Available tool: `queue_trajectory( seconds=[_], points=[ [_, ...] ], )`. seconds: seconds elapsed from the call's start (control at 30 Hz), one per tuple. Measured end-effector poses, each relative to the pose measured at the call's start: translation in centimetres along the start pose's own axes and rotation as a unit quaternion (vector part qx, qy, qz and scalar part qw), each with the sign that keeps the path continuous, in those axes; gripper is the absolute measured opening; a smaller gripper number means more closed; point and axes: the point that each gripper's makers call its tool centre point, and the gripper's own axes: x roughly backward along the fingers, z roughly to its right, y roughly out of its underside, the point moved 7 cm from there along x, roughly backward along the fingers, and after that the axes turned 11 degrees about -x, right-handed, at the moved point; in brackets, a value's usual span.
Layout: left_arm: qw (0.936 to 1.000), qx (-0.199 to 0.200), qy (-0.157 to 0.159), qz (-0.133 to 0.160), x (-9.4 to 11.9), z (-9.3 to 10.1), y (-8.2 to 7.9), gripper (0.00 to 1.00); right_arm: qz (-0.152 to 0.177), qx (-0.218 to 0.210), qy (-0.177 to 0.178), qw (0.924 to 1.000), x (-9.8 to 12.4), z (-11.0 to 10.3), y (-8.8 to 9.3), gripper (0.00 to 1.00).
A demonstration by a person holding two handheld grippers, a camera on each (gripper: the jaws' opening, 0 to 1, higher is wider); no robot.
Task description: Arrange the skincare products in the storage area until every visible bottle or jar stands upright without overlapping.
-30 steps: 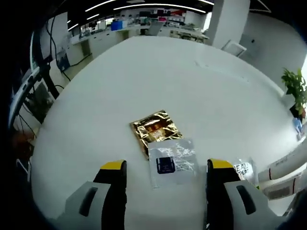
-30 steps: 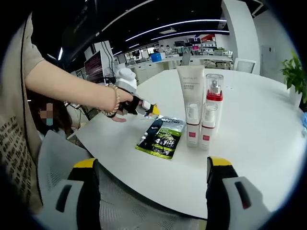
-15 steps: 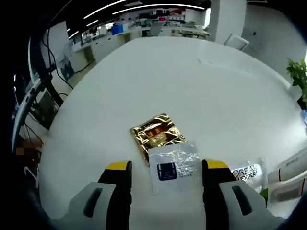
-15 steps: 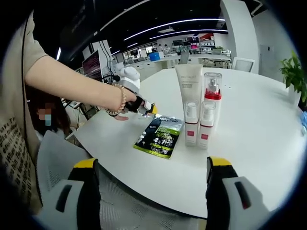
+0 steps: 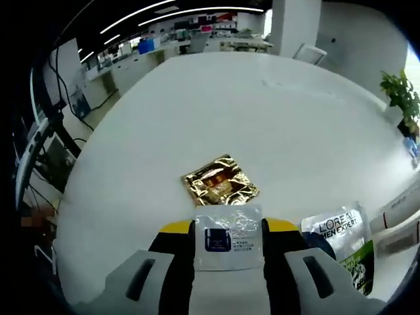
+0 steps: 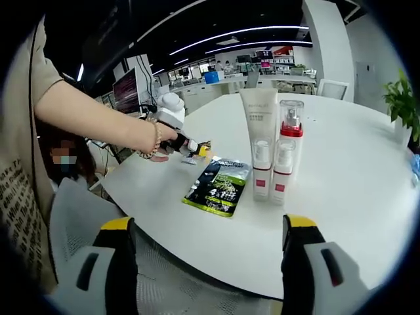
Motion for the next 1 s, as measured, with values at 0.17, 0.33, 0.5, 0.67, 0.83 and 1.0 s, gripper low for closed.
queue_trajectory(
  seconds=[0.17, 0.33, 0.5, 0.67, 0.83, 1.0],
  points=[
    [0.9999, -0.001, 0.014, 0.004, 0.6, -0.1, 0.0, 0.37, 0.002, 0.001, 0.0, 1.0, 0.0, 0.0, 0.0, 0.93],
    [0.9996, -0.013, 0.021, 0.01, 2.0, 0.0, 0.2, 0.37, 0.006, 0.004, -0.001, 1.0, 0.0, -0.1, -0.1, 0.92],
    [0.9996, 0.004, 0.028, 0.01, 2.9, -0.2, 1.3, 0.37, 0.006, 0.01, -0.006, 0.9999, 0.1, -0.3, -0.1, 0.92],
    [0.9993, 0.018, 0.033, 0.005, 4.5, 0.3, 2.9, 0.37, 0.01, 0.016, -0.009, 0.9998, 0.1, -0.4, -0.2, 0.92],
    [0.999, 0.02, 0.041, 0.003, 6.0, 1.1, 4.3, 0.37, 0.012, 0.021, -0.013, 0.9996, 0.2, -0.5, -0.2, 0.93],
    [0.9987, 0.024, 0.045, 0.0, 7.1, 1.8, 5.2, 0.37, 0.012, 0.027, -0.019, 0.9994, 0.2, -0.7, -0.2, 0.93]
  ],
)
